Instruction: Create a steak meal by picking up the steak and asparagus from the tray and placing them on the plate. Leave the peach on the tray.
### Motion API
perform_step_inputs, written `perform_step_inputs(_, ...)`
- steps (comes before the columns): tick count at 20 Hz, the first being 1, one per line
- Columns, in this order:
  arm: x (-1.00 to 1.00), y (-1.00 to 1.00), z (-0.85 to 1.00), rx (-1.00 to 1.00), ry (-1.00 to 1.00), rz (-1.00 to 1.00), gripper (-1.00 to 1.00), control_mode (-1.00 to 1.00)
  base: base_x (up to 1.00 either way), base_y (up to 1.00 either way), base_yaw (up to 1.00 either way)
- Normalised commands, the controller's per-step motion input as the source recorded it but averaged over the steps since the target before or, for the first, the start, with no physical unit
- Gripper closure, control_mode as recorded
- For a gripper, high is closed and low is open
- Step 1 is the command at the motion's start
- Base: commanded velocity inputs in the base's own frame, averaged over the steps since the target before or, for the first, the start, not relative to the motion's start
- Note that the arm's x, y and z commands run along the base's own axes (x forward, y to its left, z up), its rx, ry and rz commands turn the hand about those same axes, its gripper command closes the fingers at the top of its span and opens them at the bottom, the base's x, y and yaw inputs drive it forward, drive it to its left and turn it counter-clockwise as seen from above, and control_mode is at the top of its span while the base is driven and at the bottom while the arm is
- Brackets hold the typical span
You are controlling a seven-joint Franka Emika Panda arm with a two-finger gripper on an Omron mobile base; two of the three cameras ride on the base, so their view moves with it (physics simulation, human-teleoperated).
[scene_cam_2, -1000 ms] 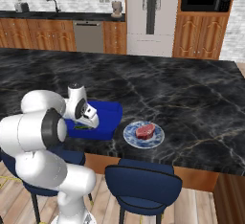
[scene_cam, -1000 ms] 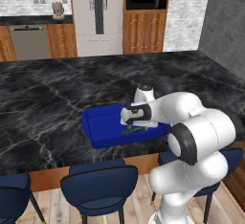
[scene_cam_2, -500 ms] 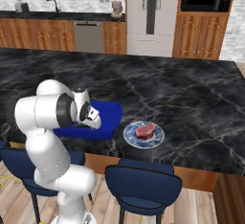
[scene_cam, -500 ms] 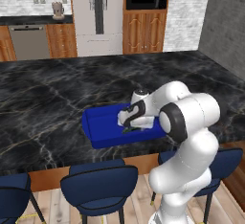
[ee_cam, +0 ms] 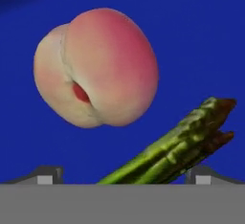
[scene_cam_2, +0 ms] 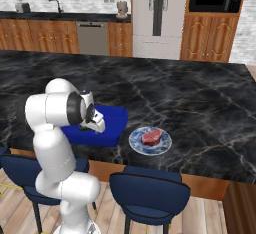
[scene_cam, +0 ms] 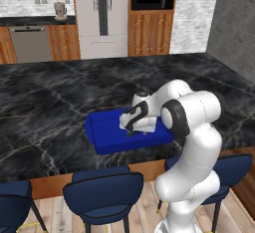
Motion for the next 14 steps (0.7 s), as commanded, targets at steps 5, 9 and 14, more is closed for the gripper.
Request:
perform_step_inputs(5,0.16,0.22,-0.79,0.0,-0.06,0.0,1.0,-1.0,0.0,0.0,0.0)
perform_step_inputs(9,0.06,0.1,-0.5,0.0,-0.02,0.0,1.0,-1.0,0.0,0.0,0.0)
perform_step_inputs(14,-0.04,-0.04,-0.01,0.01,-0.02,0.0,1.0,-1.0,0.0,0.0,0.0)
